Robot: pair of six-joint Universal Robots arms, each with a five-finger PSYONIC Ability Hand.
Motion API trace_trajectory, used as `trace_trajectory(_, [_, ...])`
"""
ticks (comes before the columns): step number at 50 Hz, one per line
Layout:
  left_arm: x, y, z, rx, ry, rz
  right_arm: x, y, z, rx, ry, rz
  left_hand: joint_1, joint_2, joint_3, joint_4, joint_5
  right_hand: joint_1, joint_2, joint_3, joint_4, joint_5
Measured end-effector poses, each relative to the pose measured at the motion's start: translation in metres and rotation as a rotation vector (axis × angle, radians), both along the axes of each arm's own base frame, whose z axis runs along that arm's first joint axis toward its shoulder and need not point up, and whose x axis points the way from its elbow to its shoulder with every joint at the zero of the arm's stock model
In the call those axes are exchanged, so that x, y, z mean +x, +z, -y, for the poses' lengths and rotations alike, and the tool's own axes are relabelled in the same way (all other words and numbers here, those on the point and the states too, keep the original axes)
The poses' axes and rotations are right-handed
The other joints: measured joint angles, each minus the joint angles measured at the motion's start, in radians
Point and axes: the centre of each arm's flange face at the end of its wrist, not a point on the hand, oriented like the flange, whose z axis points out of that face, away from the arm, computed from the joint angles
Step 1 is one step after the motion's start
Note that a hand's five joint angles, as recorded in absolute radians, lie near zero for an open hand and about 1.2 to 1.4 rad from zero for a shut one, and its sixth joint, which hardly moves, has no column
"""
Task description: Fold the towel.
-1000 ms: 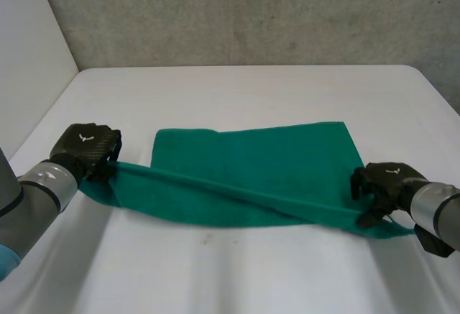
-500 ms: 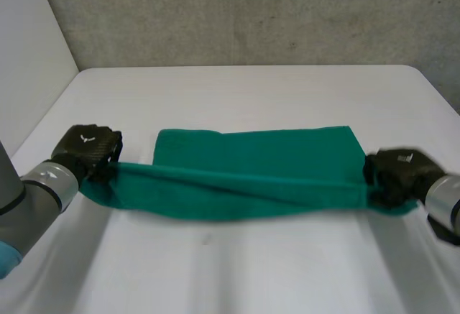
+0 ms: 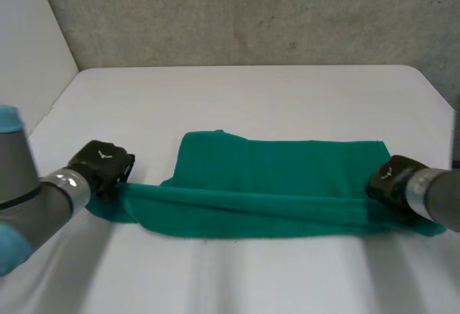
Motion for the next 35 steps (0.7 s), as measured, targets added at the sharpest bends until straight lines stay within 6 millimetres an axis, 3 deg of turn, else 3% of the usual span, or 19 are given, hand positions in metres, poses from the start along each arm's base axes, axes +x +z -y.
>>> trace_trajectory(1, [-0.005, -0.011, 0.017, -0.003, 0.005, 0.043, 0.008, -0.006, 0.016, -0.018, -0.001, 0.013, 0.0, 0.0, 0.0, 0.0, 0.0, 0.0, 0.0, 0.0, 0.0, 0.003])
trace_trajectory(4, [-0.011, -0.012, 0.036, -0.042, 0.017, 0.059, 0.018, -0.002, 0.037, -0.083, -0.013, 0.05, 0.0, 0.001, 0.0, 0.0, 0.0, 0.0, 0.0, 0.0, 0.0, 0.003])
trace_trajectory(6, [-0.016, -0.006, 0.048, -0.085, 0.024, 0.058, 0.023, 0.006, 0.049, -0.138, -0.024, 0.081, 0.0, 0.001, 0.001, 0.0, 0.0, 0.0, 0.0, 0.0, 0.0, 0.004])
trace_trajectory(8, [-0.025, 0.015, 0.069, -0.196, 0.035, 0.035, 0.031, 0.028, 0.069, -0.253, -0.044, 0.145, 0.0, 0.001, 0.001, 0.0, 0.0, 0.0, 0.0, 0.0, 0.0, 0.004])
trace_trajectory(10, [-0.036, 0.058, 0.093, -0.393, 0.053, -0.026, 0.042, 0.078, 0.097, -0.475, -0.076, 0.276, 0.0, 0.001, 0.002, 0.0, 0.0, 0.0, 0.0, 0.001, 0.0, 0.004])
trace_trajectory(11, [-0.039, 0.071, 0.098, -0.453, 0.059, -0.047, 0.044, 0.092, 0.103, -0.536, -0.083, 0.314, 0.0, 0.001, 0.002, 0.0, 0.0, 0.0, 0.0, 0.001, 0.0, 0.004])
trace_trajectory(12, [-0.039, 0.071, 0.098, -0.453, 0.059, -0.047, 0.044, 0.092, 0.103, -0.536, -0.083, 0.314, 0.0, 0.001, 0.002, 0.0, 0.0, 0.0, 0.0, 0.001, 0.0, 0.004])
trace_trajectory(13, [-0.045, 0.12, 0.109, -0.661, 0.082, -0.128, 0.048, 0.142, 0.117, -0.746, -0.095, 0.451, 0.0, 0.001, 0.002, 0.0, 0.0, 0.0, 0.0, 0.001, 0.0, 0.004])
trace_trajectory(14, [-0.046, 0.142, 0.111, -0.749, 0.094, -0.166, 0.049, 0.16, 0.12, -0.821, -0.096, 0.501, 0.0, 0.001, 0.002, 0.0, 0.0, 0.0, 0.0, 0.001, 0.0, 0.004])
trace_trajectory(17, [-0.046, 0.199, 0.108, -0.985, 0.125, -0.277, 0.048, 0.213, 0.121, -1.038, -0.086, 0.648, 0.0, 0.001, 0.002, 0.0, 0.0, 0.0, 0.0, 0.001, 0.0, 0.004])
trace_trajectory(18, [-0.044, 0.226, 0.102, -1.094, 0.14, -0.334, 0.046, 0.24, 0.116, -1.149, -0.072, 0.72, 0.0, 0.001, 0.002, 0.0, 0.0, 0.0, 0.0, 0.001, 0.0, 0.005])
trace_trajectory(21, [-0.041, 0.249, 0.092, -1.188, 0.153, -0.394, 0.043, 0.267, 0.103, -1.254, -0.048, 0.79, 0.0, 0.001, 0.002, 0.0, 0.0, 0.0, 0.0, 0.001, 0.0, 0.005])
trace_trajectory(23, [-0.04, 0.252, 0.088, -1.203, 0.156, -0.41, 0.042, 0.272, 0.099, -1.275, -0.041, 0.805, 0.0, 0.001, 0.002, 0.0, 0.012, 0.0, 0.0, 0.001, 0.0, 0.005])
trace_trajectory(27, [-0.039, 0.229, 0.085, -1.132, 0.158, -0.409, 0.042, 0.262, 0.088, -1.248, -0.02, 0.81, 0.0, 0.001, 0.002, 0.0, 0.012, 0.0, 0.0, 0.001, 0.0, 0.007])
trace_trajectory(30, [-0.037, 0.196, 0.084, -1.023, 0.156, -0.386, 0.045, 0.223, 0.089, -1.127, -0.012, 0.77, 0.0, 0.002, 0.003, 0.0, 0.012, 0.0, 0.0, 0.002, 0.0, 0.009])
trace_trajectory(32, [-0.037, 0.19, 0.084, -1.005, 0.155, -0.382, 0.046, 0.215, 0.09, -1.1, -0.011, 0.761, 0.0, 0.002, 0.003, 0.0, 0.012, 0.0, 0.0, 0.002, 0.0, 0.009])
trace_trajectory(33, [-0.035, 0.165, 0.084, -0.932, 0.156, -0.363, 0.048, 0.183, 0.091, -1.005, -0.011, 0.73, 0.0, 0.002, 0.003, 0.0, 0.012, 0.0, 0.0, 0.003, 0.0, 0.01])
trace_trajectory(35, [-0.035, 0.15, 0.083, -0.888, 0.156, -0.35, 0.049, 0.163, 0.092, -0.946, -0.014, 0.711, 0.002, 0.002, 0.003, 0.0, 0.012, 0.0, 0.0, 0.003, 0.0, 0.01])
